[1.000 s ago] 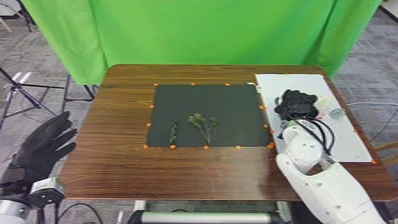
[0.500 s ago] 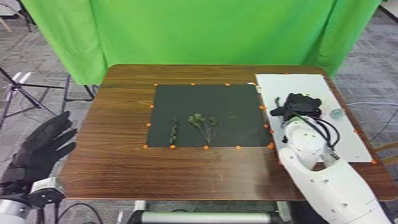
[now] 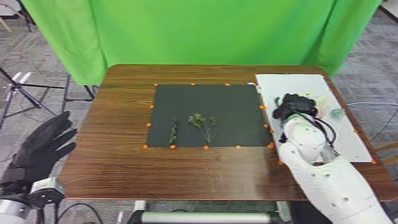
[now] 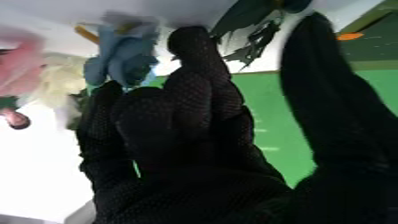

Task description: Arrange flowers

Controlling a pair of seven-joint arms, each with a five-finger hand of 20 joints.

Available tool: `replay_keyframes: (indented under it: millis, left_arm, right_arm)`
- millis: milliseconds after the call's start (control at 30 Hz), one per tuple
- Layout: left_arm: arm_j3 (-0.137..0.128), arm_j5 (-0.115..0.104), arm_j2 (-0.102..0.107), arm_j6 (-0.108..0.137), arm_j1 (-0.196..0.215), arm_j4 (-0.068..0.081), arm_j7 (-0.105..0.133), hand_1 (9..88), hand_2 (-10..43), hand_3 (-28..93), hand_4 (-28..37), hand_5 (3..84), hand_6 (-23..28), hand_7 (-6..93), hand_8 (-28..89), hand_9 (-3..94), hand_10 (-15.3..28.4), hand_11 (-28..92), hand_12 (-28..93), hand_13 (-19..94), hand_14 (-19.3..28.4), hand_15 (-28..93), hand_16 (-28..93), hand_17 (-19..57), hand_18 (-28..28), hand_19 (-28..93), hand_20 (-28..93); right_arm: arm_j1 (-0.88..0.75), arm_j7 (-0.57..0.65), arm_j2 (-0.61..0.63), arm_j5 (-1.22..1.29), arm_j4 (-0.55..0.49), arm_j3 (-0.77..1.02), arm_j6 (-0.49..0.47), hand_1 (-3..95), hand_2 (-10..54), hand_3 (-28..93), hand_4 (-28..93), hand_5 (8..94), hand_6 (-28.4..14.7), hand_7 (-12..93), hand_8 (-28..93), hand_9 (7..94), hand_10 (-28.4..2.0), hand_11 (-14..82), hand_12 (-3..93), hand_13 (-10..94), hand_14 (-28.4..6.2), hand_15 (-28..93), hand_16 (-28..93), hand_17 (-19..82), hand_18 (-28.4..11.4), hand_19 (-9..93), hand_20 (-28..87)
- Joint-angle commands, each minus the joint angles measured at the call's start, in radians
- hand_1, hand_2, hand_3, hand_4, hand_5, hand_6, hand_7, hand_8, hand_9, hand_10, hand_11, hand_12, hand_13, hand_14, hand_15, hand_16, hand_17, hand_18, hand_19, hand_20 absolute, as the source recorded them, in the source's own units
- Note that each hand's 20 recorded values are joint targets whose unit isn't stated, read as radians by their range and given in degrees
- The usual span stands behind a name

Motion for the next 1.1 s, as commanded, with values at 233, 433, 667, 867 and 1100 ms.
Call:
replay_keyframes:
  millis: [233,433,667,867,1100]
  left_arm:
    - [0.001,-0.006,0.000,-0.002,0.008,0.002,-0.010,24.2,-2.2,70,-27.1,19.5,0.4,21.6,-11,18.5,8.8,9,20,12,12.0,16,6,-12.8,18.2,34,9]
    - [-0.002,-0.001,-0.007,-0.007,0.007,0.000,-0.010,24.3,-2.1,70,-27.1,19.6,0.5,21.5,-11,18.5,8.8,9,20,12,12.0,16,6,-12.8,18.2,34,9]
    - [0.000,-0.002,-0.006,-0.011,0.004,0.002,-0.012,24.2,-2.0,70,-27.1,19.6,0.5,21.6,-11,18.5,8.8,9,20,12,12.0,16,6,-12.8,18.1,34,9]
    - [0.002,-0.002,-0.002,-0.012,-0.004,0.005,-0.017,24.2,-2.0,70,-27.1,19.5,0.5,21.5,-11,18.5,8.8,9,20,12,12.0,16,7,-12.8,18.2,34,9]
    - [0.005,-0.002,-0.003,-0.017,-0.005,0.006,-0.020,24.2,-2.0,70,-27.2,19.5,0.5,21.5,-11,18.5,8.8,9,20,12,12.0,16,6,-12.8,18.2,34,9]
  right_arm:
    - [-0.084,-0.095,-0.029,0.097,0.006,0.000,0.099,47.3,-9.5,80,-28,71.8,1.7,48,15,74.2,-8.6,56.2,61.7,71,-8.4,80,36,25,-22.2,78,53]
    - [-0.123,-0.111,-0.027,0.213,-0.082,0.040,0.208,44.9,-9.5,84,-26,69.7,1.2,51,18,74.0,-8.8,59.0,63.6,70,-9.0,82,38,25,-22.3,78,53]
    - [-0.155,-0.120,-0.048,0.334,-0.210,0.061,0.244,44.1,-9.5,85,-25,69.0,0.8,54,18,74.0,-9.1,60.5,63.2,70,-9.1,83,38,25,-22.2,78,53]
    - [-0.184,-0.116,-0.069,0.283,-0.272,0.024,0.204,44.0,-9.5,85,-24,68.9,0.6,54,18,74.0,-9.2,60.9,62.9,70,-9.2,84,38,25,-22.1,78,53]
    - [-0.218,-0.101,-0.072,0.133,-0.272,-0.032,0.160,43.6,-9.5,85,-23,69.1,0.6,55,17,74.2,-9.2,60.9,62.9,70,-9.2,84,37,25,-22.2,78,53]
